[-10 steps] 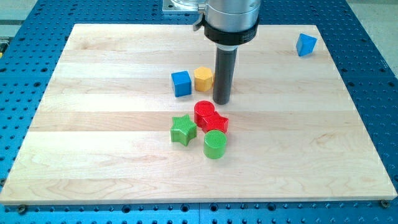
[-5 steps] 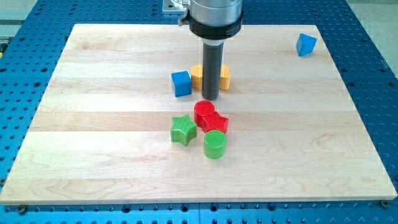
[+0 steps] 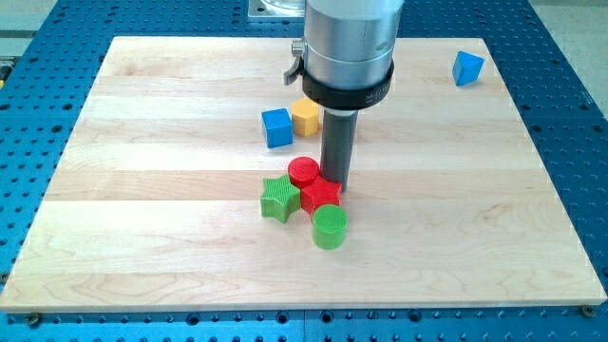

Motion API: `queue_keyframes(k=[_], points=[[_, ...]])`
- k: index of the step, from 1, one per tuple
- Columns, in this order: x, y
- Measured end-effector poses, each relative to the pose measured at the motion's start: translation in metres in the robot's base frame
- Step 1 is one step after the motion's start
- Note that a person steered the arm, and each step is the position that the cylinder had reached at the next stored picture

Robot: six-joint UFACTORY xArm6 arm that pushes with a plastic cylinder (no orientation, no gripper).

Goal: Move the red circle to the top left of the green star

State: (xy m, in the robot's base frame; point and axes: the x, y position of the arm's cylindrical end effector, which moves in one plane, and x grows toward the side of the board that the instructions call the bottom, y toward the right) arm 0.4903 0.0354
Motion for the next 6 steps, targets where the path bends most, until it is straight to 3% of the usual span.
queue_keyframes(k=[4,6], points=[[-0.023,-0.054],[-0.021,-0.053]])
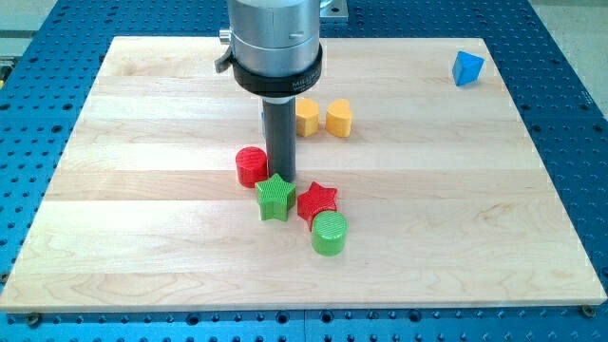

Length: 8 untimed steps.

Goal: Move the red circle to the top left of the green star

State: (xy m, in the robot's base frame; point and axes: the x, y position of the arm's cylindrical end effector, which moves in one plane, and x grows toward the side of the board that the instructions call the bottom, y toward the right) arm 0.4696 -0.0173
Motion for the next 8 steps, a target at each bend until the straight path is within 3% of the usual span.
queue_keyframes(k=[2,3,6,8], points=[[0.015,0.093],[0.016,0.112],[0.084,0.089],[0.089,0.084]])
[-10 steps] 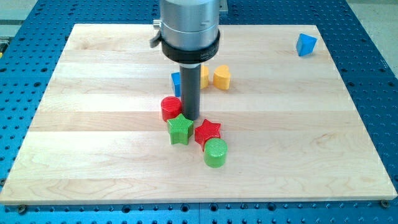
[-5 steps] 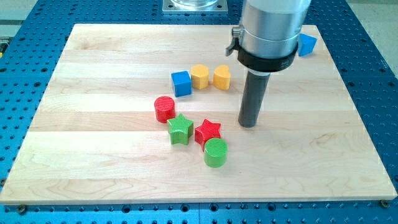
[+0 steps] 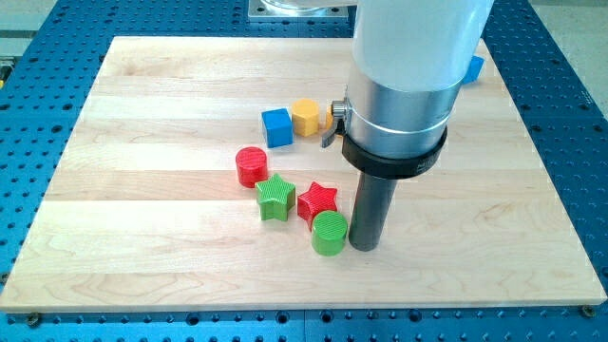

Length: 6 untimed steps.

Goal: Move the red circle to the top left of the green star

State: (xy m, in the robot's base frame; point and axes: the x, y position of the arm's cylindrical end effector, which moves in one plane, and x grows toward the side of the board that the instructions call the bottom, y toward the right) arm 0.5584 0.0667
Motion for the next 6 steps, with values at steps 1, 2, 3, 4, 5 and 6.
queue_keyframes(k=[1,2,3,4,5,6], points=[[-0.013,0.003],[-0.024,0.003],[-0.022,0.001],[0.016,0.025],[0.055,0.05],[0.057,0.018]])
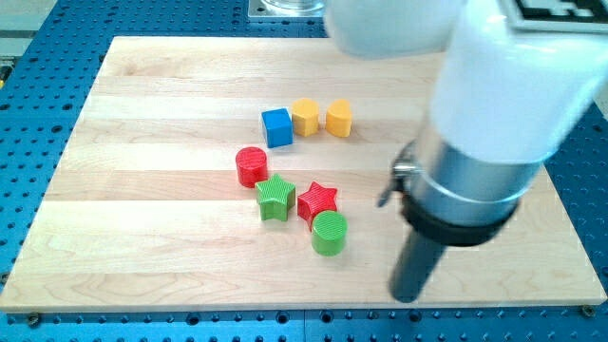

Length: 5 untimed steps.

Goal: Move the red circle to the top left of the green star

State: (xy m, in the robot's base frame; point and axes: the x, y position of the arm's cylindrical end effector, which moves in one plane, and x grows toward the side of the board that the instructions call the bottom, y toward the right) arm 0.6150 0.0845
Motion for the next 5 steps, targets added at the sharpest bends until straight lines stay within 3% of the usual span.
queue_keyframes(k=[2,4,5], points=[[0.0,-0.07],[-0.065,-0.122],[-0.066,-0.13]])
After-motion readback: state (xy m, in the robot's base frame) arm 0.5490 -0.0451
